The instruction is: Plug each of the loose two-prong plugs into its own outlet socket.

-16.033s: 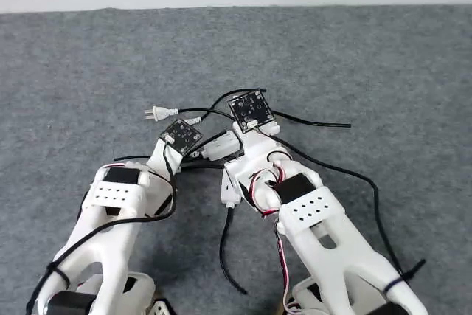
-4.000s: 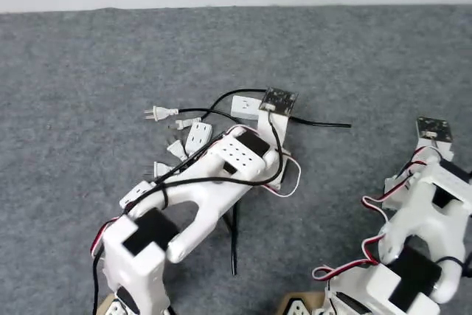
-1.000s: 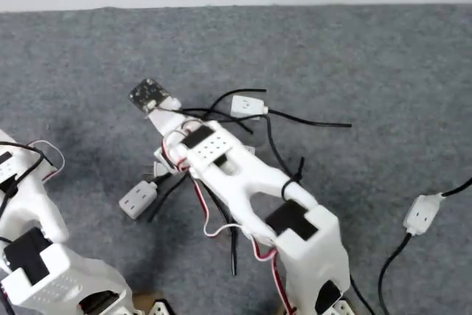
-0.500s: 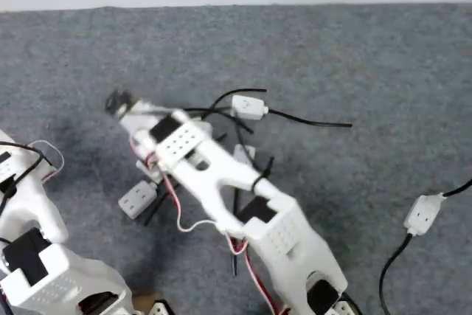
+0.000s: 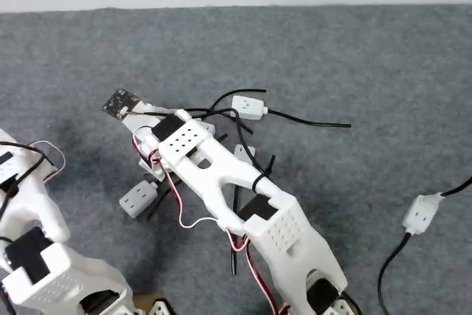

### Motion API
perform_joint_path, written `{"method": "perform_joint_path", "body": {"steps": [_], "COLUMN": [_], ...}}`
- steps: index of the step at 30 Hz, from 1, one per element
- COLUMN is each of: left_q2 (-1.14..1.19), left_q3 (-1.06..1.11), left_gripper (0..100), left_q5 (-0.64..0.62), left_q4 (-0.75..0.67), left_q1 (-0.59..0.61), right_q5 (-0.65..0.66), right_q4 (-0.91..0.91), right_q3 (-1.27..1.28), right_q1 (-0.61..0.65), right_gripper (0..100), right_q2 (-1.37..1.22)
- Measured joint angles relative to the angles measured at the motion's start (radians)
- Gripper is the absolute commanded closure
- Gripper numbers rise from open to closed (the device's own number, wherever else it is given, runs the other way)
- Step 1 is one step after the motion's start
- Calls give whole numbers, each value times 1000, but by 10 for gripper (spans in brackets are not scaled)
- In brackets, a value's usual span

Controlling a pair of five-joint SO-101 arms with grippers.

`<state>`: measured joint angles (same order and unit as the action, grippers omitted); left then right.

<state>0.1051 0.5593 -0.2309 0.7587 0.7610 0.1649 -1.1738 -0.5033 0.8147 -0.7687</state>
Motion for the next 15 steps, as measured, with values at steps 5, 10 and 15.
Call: {"method": "perform_joint_path", "body": {"steps": [5, 10, 15], "left_q2": [0, 0, 0], "left_q3": [0, 0, 0], "left_gripper": [985, 985, 985], "left_q5": [0, 0, 0], "left_q4": [11, 11, 11], "left_q1": [0, 0, 0], "right_q5": [0, 2, 2], "right_q4": [0, 5, 5], "right_q3": [-40, -49, -74], "right_q1": [-21, -72, -80], "right_gripper": [761, 762, 890], "right_q2": [-23, -54, -72]}}
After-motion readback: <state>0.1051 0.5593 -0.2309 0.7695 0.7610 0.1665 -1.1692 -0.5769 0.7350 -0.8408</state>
